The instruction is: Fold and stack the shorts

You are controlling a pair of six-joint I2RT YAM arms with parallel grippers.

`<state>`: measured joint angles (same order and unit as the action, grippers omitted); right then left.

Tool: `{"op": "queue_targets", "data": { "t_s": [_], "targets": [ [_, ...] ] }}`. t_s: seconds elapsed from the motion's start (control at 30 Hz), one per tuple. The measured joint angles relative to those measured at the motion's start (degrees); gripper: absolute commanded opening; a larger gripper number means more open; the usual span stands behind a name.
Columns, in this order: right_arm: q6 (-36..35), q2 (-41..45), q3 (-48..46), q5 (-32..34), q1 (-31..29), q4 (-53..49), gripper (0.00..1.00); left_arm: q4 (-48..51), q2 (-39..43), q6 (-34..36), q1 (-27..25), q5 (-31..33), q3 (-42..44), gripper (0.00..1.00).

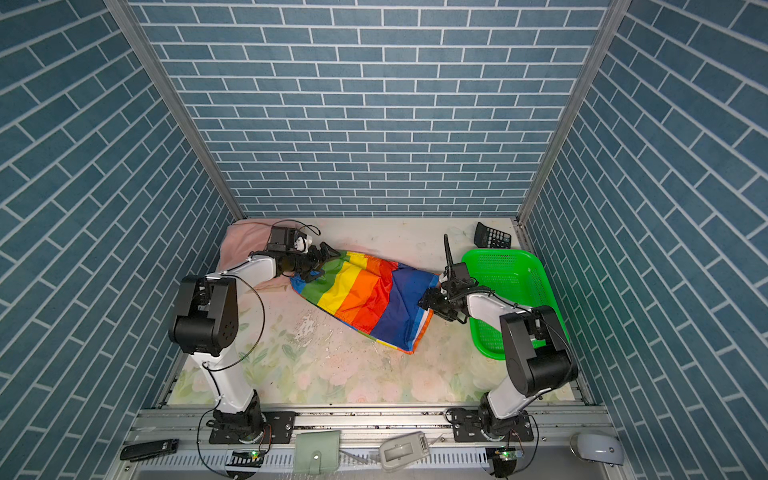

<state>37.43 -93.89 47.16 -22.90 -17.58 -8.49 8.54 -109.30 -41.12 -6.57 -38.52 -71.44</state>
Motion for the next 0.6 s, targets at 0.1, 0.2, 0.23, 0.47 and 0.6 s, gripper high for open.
{"op": "queue_targets", "data": {
  "t_s": [0.1, 0.2, 0.23, 0.47, 0.6],
  "targets": [
    [0.31, -5.14, 3.17, 0.2, 0.96, 2.12, 0.04, -0.42, -0.48, 0.44, -0.07, 0.17, 0.9, 1.0],
    [0.44, -8.94, 6.93, 0.52, 2.95, 1.9, 0.0, -2.73, -0.48, -0.09, -0.2, 0.07, 4.26, 1.0],
    [0.22, -9.77, 8.24, 0.96, 3.48, 1.62, 0.0, -3.32, -0.48, -0.31, -0.33, 0.04, 5.55, 1.0],
    [-3.54, -16.79, 22.67, 5.84, 6.88, -6.01, 0.07, -13.92, 3.02, -5.11, -5.27, 0.15, 15.34, 1.0],
    [-7.17, -19.02, 29.83, 8.33, 7.41, -11.13, 0.42, -21.2, 6.03, -11.26, -9.79, 0.26, 21.53, 1.0]
  ]
}}
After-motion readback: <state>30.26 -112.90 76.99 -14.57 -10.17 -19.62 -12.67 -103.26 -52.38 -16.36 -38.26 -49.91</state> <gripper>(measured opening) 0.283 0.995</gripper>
